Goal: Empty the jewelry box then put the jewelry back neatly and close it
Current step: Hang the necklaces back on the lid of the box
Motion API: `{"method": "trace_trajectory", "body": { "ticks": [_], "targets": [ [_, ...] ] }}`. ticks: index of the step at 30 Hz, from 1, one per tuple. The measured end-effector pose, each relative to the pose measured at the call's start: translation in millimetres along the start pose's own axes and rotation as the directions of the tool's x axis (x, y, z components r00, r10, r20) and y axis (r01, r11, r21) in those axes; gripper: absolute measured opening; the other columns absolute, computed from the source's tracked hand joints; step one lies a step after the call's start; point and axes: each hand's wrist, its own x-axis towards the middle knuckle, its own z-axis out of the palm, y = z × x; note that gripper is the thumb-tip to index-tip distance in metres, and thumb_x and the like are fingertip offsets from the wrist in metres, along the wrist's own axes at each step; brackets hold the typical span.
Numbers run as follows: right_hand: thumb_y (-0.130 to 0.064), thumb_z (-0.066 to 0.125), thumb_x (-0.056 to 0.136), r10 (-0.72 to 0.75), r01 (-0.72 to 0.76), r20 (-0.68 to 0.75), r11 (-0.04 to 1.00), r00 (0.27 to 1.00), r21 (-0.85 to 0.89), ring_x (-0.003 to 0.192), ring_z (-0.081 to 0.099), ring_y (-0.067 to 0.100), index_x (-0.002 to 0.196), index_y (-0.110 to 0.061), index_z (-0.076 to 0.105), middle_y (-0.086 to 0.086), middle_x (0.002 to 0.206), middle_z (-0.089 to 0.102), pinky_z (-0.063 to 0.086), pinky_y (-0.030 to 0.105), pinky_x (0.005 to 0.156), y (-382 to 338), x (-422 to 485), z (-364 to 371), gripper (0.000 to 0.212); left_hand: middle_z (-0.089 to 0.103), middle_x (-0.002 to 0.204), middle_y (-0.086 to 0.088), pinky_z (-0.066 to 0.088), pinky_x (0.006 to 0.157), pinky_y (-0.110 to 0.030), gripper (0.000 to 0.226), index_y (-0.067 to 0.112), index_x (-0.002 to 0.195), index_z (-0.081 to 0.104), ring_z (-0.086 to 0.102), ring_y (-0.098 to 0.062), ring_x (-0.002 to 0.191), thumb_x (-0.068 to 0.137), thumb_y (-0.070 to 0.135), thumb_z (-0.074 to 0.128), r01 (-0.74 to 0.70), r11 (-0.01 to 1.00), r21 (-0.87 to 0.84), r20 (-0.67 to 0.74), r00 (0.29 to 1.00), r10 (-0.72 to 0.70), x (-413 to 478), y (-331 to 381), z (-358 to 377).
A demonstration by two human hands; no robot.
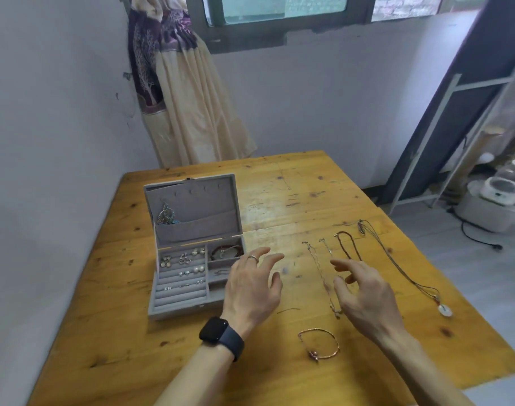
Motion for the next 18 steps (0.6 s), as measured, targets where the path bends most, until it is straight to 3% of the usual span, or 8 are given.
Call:
{"method": "trace_trajectory", "body": {
  "ticks": [5, 11, 18],
  "targets": [
    [-0.022, 0.062, 0.093, 0.072, -0.077, -0.081, 0.995, 0.994, -0.065, 0.09, 0.061, 0.011, 0.121, -0.024, 0.066, -0.009, 0.108, 0.067, 0.05, 0.026, 0.078, 39.4, 9.6, -35.3, 0.028, 0.046, 0.148, 0.007, 0.035, 0.113, -0.036, 0.042, 0.039, 0.139, 0.049, 0.042, -0.015, 0.135, 0.097, 0.037, 0.05, -0.041, 0.999, 0.009, 0.09, 0.995, 0.04, 14.6, 35.9, 29.1],
    [-0.034, 0.057, 0.094, 0.238, -0.263, -0.141, 0.942, 0.961, -0.209, 0.107, 0.059, 0.025, 0.122, -0.021, 0.064, 0.001, 0.115, 0.067, 0.051, 0.038, 0.087, 87.7, 54.7, -48.6, 0.031, 0.044, 0.15, 0.002, 0.027, 0.117, -0.035, 0.047, 0.029, 0.147, 0.043, 0.037, -0.017, 0.139, 0.101, 0.039, 0.041, 0.007, 0.998, 0.059, 0.162, 0.987, -0.017, 40.8, 50.1, 55.1],
    [-0.055, 0.05, 0.096, 0.385, -0.367, -0.02, 0.863, 0.923, -0.346, 0.123, 0.05, 0.03, 0.136, -0.019, 0.052, 0.006, 0.13, 0.058, 0.048, 0.044, 0.095, 102.2, 106.0, -39.7, 0.054, 0.042, 0.152, 0.0, 0.029, 0.117, -0.035, 0.05, 0.018, 0.15, 0.039, 0.04, -0.018, 0.136, 0.104, 0.036, 0.034, 0.077, 0.991, 0.111, 0.142, 0.985, -0.093, 43.7, 48.0, 75.6]
  ]
}}
